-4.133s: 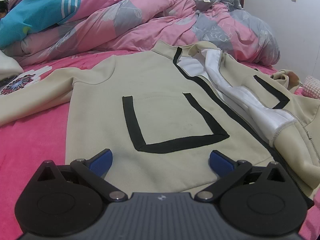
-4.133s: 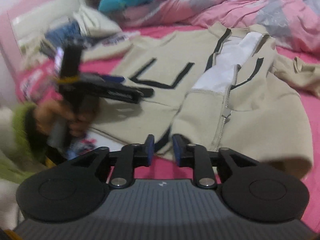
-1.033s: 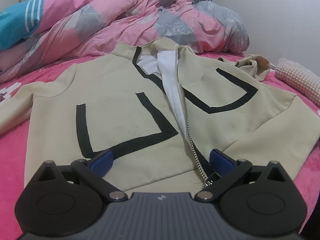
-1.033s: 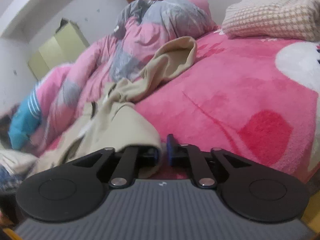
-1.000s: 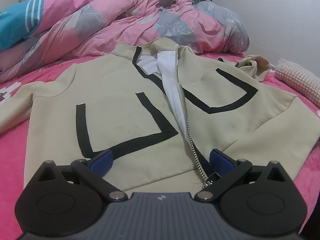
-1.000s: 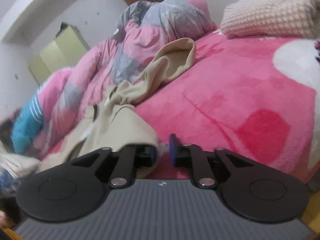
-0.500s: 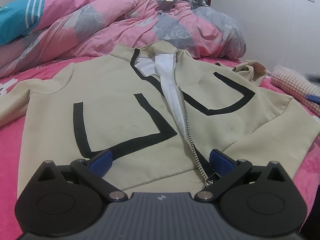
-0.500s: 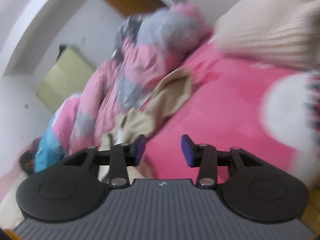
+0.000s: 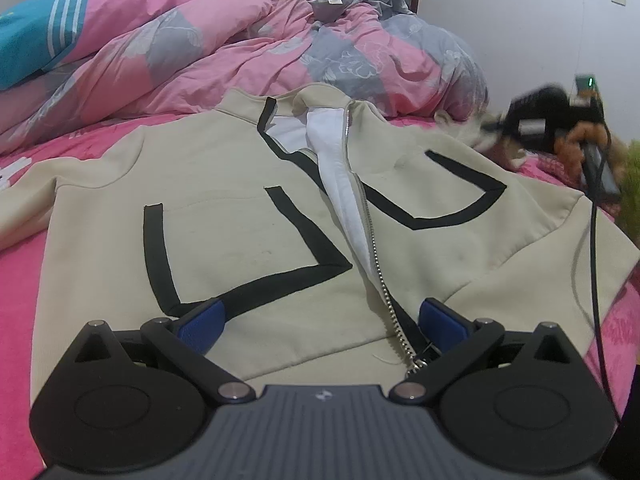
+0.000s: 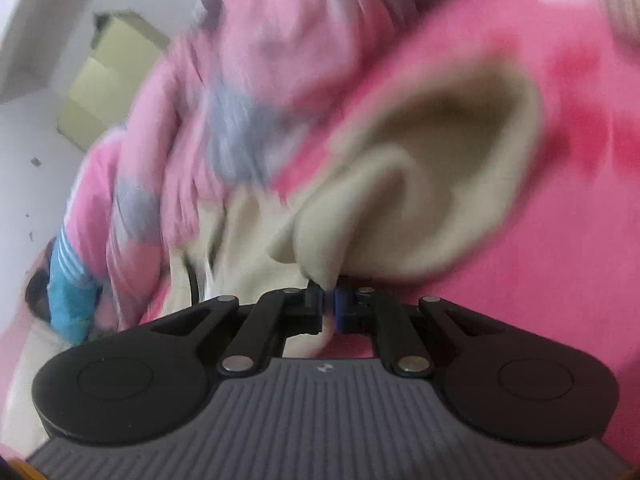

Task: Fold clothes

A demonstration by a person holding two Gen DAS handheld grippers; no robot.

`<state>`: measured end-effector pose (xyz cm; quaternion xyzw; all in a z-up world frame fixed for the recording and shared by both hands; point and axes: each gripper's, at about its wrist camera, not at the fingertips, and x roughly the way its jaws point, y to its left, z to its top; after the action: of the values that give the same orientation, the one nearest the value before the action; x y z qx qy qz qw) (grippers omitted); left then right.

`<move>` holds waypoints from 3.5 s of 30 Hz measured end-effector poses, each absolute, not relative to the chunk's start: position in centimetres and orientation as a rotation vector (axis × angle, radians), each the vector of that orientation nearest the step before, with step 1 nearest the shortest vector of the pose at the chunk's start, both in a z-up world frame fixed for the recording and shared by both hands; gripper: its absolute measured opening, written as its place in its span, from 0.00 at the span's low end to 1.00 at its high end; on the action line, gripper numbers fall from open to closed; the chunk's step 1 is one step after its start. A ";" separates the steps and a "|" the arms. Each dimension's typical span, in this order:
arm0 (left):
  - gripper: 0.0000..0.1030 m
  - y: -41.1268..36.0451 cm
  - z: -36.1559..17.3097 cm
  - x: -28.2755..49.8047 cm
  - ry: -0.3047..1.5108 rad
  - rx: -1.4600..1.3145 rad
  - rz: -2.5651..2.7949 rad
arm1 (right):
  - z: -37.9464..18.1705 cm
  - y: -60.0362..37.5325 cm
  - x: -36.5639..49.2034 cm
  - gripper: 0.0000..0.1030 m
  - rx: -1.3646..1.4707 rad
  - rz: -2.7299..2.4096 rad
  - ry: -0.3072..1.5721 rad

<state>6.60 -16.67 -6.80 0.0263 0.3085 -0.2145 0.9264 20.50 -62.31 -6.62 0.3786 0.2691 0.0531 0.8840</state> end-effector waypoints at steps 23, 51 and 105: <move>1.00 -16.8 -6.6 6.7 0.642 0.048 -0.444 | 1.3 -68.9 12.4 0.31 0.606 0.108 0.551; 1.00 -13.6 -6.6 7.5 0.631 -0.186 -0.517 | -9.2 -58.3 -4.7 0.04 1.347 0.284 0.549; 0.54 -26.4 -5.7 -5.0 0.301 0.813 -0.927 | -10.9 -56.6 -8.3 0.30 1.222 0.039 0.454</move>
<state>-4.99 -26.43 -5.73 0.3798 0.1407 -0.4330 0.8053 -8.32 -56.56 -10.85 0.5686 0.2112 0.0182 0.7948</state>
